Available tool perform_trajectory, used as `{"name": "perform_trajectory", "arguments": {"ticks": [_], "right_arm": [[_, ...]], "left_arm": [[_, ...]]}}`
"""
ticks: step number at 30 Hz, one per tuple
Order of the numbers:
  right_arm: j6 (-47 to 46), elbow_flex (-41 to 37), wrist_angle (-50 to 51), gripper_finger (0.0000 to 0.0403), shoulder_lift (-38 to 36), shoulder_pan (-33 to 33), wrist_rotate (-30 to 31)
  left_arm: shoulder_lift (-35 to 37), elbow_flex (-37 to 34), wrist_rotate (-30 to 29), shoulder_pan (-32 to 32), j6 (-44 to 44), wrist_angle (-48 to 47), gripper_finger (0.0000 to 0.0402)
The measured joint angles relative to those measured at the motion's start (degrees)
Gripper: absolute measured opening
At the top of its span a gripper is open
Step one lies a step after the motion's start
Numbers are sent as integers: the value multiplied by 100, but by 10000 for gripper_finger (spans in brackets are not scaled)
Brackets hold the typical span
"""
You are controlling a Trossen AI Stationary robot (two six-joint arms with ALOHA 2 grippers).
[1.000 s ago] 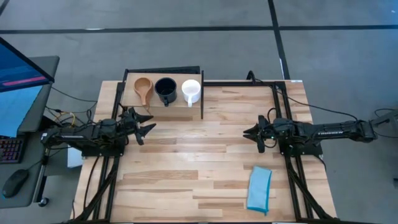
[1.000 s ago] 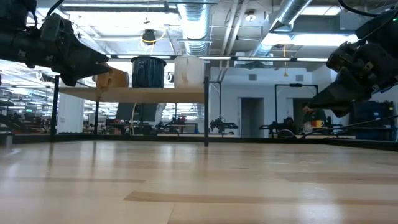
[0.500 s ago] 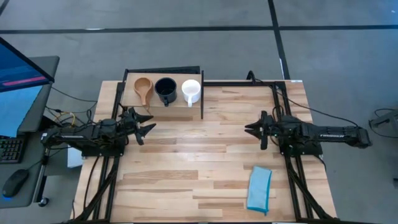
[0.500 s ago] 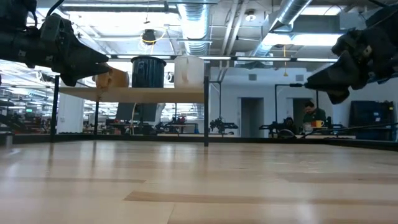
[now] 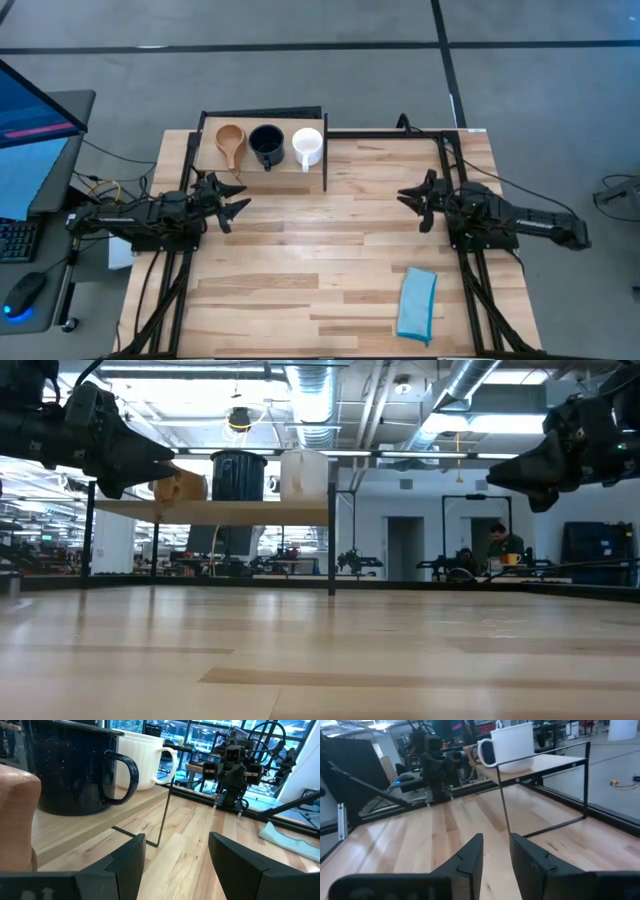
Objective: Stack small to large cups/mugs on shelf
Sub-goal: Return to Home Position
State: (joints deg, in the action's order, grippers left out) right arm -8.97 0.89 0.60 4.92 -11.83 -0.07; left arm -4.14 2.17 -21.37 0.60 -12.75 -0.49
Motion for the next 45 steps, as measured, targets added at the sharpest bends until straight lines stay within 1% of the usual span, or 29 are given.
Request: {"name": "perform_trajectory", "arguments": {"ticks": [7,45], "right_arm": [[-2,0,-2,118,-94,-143,9],[-4,-4,-2,118,-82,-145,4]], "left_arm": [[0,0,0,0,2,0,209],[0,-2,0,2,2,-2,209]]}}
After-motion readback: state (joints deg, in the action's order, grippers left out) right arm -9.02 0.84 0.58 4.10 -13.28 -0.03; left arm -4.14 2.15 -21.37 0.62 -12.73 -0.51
